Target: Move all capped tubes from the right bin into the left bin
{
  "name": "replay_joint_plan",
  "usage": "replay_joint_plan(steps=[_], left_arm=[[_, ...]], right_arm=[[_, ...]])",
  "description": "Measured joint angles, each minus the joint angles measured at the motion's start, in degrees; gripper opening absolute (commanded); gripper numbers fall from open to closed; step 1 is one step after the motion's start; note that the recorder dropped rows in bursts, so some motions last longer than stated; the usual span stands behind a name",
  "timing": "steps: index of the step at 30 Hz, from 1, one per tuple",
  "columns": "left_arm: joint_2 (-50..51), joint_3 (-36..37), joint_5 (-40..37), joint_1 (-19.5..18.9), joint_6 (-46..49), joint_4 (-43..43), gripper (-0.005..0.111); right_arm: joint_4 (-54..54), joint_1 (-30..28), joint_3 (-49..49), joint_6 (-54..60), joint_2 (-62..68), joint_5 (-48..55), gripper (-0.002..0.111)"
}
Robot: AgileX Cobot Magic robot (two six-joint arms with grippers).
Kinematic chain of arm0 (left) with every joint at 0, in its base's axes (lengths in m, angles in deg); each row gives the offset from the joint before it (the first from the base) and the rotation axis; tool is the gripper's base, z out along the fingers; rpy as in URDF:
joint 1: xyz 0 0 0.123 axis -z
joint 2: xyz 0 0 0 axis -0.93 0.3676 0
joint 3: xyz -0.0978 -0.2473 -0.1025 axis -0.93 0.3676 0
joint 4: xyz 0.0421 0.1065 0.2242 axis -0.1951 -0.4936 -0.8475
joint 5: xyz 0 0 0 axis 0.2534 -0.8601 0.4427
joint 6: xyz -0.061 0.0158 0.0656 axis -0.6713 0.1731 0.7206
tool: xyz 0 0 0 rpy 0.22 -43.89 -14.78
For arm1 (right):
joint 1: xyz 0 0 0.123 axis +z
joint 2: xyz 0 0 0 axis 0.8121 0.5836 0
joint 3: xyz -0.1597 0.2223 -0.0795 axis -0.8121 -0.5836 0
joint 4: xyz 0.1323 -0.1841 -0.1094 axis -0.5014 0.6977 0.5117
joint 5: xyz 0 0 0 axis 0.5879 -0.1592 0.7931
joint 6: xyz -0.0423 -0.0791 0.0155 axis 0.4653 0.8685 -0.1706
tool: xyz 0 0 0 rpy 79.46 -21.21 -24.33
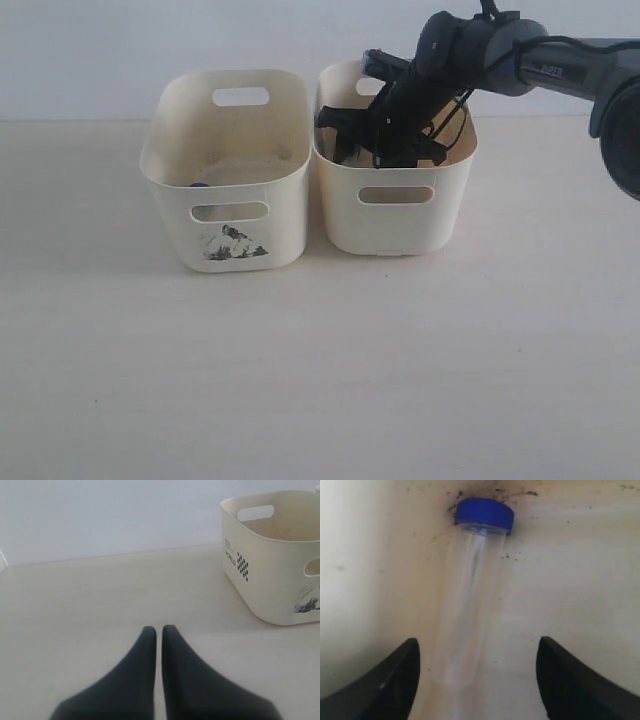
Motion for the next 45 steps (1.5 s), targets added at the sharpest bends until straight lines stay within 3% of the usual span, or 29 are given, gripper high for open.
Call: replay_joint_plan(steps=[17, 23, 34, 37, 39, 45], left_arm=[[0.0, 0.0, 0.0, 0.0, 0.0, 0.0, 0.004], [0.0, 0.0, 0.0, 0.0, 0.0, 0.0, 0.004], [0.0, 0.0, 0.0, 0.0, 0.0, 0.0, 0.004], [0.0, 0.0, 0.0, 0.0, 0.0, 0.0, 0.004], [0.0, 0.0, 0.0, 0.0, 0.0, 0.0, 0.004], [0.0, 0.0, 0.0, 0.0, 0.0, 0.0, 0.004]], right_arm=[[1.7, 0.0, 0.3, -0.8, 1.9, 0.3, 0.062], [4.5, 0.0, 0.4, -2.8, 1.9, -0.4, 0.039], [13.3, 0.5, 0.5, -7.5, 2.2, 0.0, 0.038], [13.7, 0.5, 0.5, -7.8, 2.1, 0.0, 0.024], [14.0, 0.5, 0.5, -8.0, 1.9, 0.1, 0.003], [17.3, 0.4, 0.2, -8.4, 0.1, 1.3, 0.000]])
